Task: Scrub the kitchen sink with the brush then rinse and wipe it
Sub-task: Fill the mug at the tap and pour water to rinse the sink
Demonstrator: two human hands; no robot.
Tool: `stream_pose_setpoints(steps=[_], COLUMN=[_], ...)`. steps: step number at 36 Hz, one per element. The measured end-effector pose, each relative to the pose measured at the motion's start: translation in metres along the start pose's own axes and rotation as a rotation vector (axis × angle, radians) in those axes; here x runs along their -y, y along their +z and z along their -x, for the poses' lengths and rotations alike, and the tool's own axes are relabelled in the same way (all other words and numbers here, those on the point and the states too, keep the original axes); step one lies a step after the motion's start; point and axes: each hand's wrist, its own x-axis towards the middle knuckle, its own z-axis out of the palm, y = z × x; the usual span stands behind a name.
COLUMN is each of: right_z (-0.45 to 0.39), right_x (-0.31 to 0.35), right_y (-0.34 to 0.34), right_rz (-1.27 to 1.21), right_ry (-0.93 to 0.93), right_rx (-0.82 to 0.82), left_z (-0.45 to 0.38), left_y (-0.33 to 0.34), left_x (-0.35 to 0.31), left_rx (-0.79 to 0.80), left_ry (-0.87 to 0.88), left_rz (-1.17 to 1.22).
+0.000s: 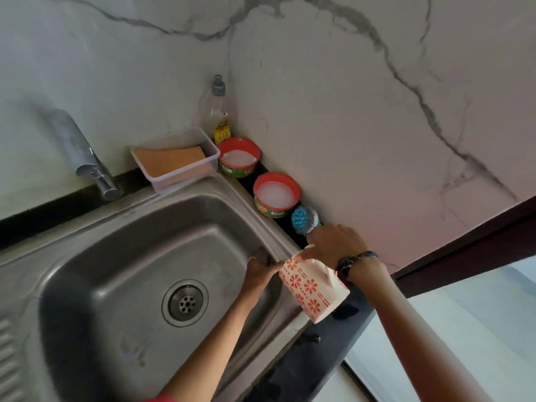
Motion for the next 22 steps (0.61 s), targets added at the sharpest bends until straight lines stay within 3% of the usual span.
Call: stream_pose_setpoints(steps=[4, 14, 19, 22], right_z=[-0.041, -0.076, -0.075, -0.078], right_x=[0.021, 0.036, 0.026, 0.028], right_y=[-0.018, -0.044, -0.028, -0.027], right_rz=[0.084, -0.009, -0.113, -0.083], right_ry=[-0.052, -0.159, -0.15, -0.151], right_rx=[-0.004, -0.302, -0.179, -0.083], left_z=[-0.018, -0.083, -0.112, -0.116], left_y=[-0.012, -0.044, -0.054, -0.064], left_x=[-0.011, -0.035, -0.042, -0.033], left_rx=[-0.128, -0.429, -0.465, -0.409], left_ry=[0.009, -0.081, -0.142, -0.187], left_rz=[0.076, 0.318, 0.484, 0.448])
